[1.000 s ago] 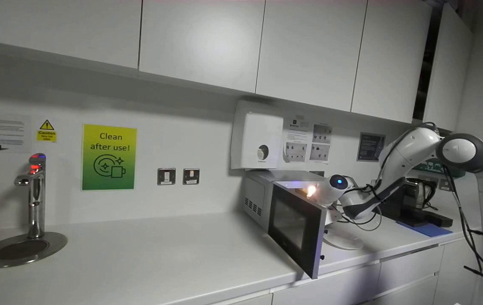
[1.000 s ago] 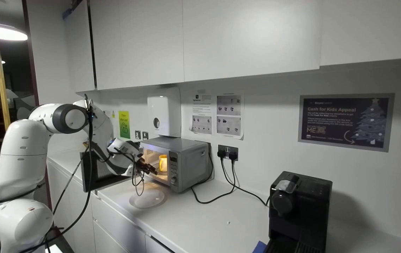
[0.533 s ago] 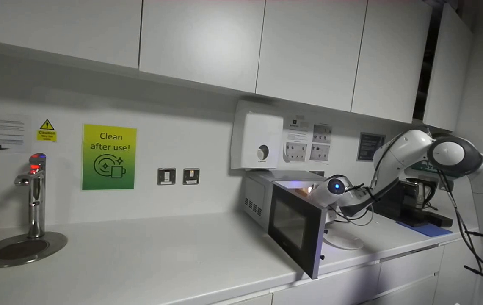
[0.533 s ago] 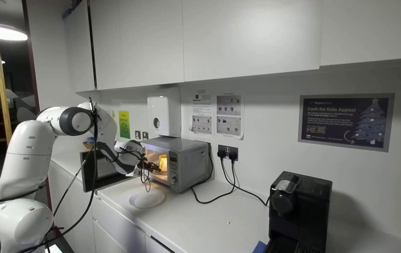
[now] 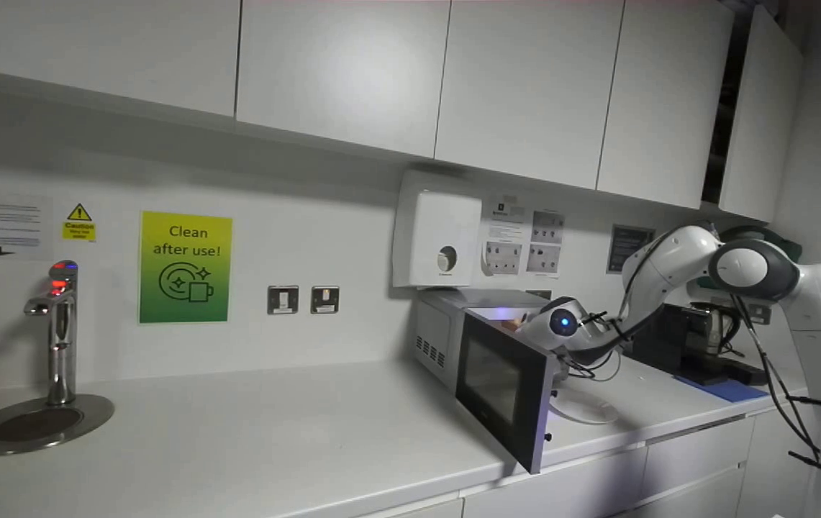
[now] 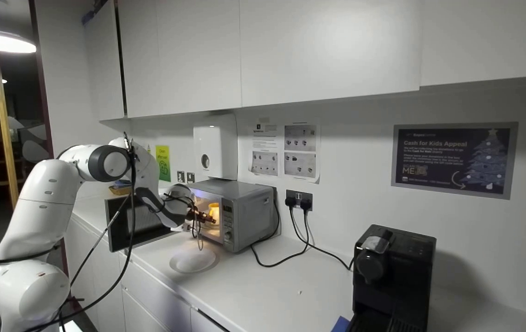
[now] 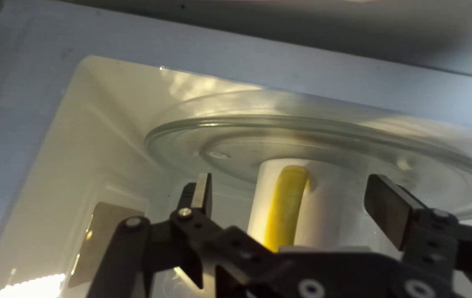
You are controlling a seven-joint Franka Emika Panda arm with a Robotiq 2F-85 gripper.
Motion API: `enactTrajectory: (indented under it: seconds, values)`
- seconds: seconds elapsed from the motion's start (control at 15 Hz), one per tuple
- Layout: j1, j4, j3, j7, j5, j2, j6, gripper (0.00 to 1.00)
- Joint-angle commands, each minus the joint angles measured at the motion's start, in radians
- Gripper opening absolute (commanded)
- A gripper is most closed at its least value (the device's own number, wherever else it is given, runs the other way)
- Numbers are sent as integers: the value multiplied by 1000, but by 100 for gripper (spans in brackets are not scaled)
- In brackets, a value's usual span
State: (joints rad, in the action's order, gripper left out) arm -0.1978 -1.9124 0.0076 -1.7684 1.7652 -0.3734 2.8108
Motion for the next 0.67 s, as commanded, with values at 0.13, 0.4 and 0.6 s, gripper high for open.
enactTrajectory:
  seconds: [0.13, 0.4, 0.6]
  values:
    - [6, 82, 1, -77, 79, -29, 27, 99]
    - [10, 100, 6, -116, 98, -23, 42, 91]
    - [15, 107, 9, -168, 121, -13, 72, 92]
